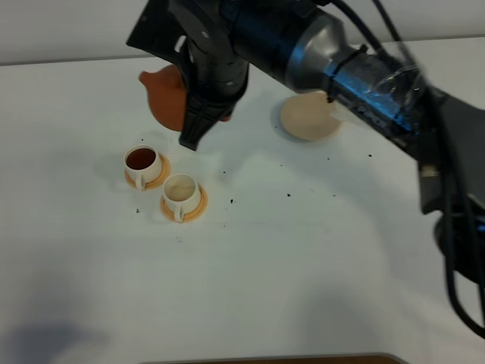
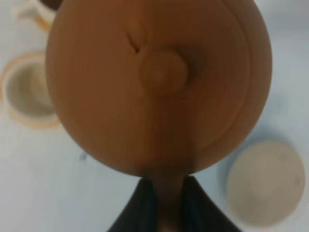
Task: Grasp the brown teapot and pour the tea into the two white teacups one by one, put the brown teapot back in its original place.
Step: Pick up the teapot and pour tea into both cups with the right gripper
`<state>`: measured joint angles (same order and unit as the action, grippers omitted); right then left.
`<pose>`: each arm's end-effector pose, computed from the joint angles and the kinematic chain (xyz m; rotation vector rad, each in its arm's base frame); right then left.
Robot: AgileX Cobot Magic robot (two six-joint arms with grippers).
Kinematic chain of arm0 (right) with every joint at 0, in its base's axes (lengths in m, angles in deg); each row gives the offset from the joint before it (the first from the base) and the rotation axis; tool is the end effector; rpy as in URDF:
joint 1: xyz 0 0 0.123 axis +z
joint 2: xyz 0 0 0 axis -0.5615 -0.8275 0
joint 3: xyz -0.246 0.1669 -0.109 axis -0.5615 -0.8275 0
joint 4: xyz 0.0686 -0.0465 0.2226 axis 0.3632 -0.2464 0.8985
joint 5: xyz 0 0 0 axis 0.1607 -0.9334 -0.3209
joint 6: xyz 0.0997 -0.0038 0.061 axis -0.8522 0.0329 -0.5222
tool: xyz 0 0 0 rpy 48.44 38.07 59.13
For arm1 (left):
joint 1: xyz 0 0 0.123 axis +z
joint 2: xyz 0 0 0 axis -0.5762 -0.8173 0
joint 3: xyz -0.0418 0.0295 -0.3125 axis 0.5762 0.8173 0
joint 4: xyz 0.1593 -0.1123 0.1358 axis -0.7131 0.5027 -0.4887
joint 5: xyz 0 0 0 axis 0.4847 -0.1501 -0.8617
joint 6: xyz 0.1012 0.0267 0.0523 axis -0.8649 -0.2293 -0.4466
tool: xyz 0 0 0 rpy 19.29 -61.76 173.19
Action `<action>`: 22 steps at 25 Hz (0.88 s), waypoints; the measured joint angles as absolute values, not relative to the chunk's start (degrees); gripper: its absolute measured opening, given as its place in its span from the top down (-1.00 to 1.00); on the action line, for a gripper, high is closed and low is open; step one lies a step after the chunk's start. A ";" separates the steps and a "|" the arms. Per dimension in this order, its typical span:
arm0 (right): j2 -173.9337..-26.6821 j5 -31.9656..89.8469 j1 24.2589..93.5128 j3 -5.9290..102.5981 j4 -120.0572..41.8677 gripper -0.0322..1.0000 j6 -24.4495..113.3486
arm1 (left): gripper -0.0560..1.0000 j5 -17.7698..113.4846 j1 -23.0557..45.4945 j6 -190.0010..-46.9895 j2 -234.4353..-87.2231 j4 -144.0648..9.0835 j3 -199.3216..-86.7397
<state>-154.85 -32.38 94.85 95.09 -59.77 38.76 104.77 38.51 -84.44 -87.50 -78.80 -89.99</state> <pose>0.2677 0.4272 0.2841 -1.7127 2.0552 -0.0735 -0.0232 -0.0052 0.2477 -0.0591 2.0765 -0.0107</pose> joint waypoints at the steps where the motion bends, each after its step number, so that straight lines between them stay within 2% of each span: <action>1: -153.35 -32.38 94.85 92.45 -59.77 0.68 38.32 | 0.34 104.77 38.51 -84.44 -87.50 -78.85 -89.99; 7: -149.33 -32.42 95.05 80.13 -60.63 0.68 37.41 | 0.34 104.77 38.51 -84.44 -87.50 -78.85 -89.99; 13: -148.22 -30.64 98.67 71.52 -65.90 0.68 34.27 | 0.34 104.77 38.51 -84.44 -87.50 -78.85 -89.99; 22: -148.09 -25.78 103.98 68.07 -79.96 0.68 30.29 | 0.34 104.77 38.51 -84.44 -87.50 -78.85 -89.99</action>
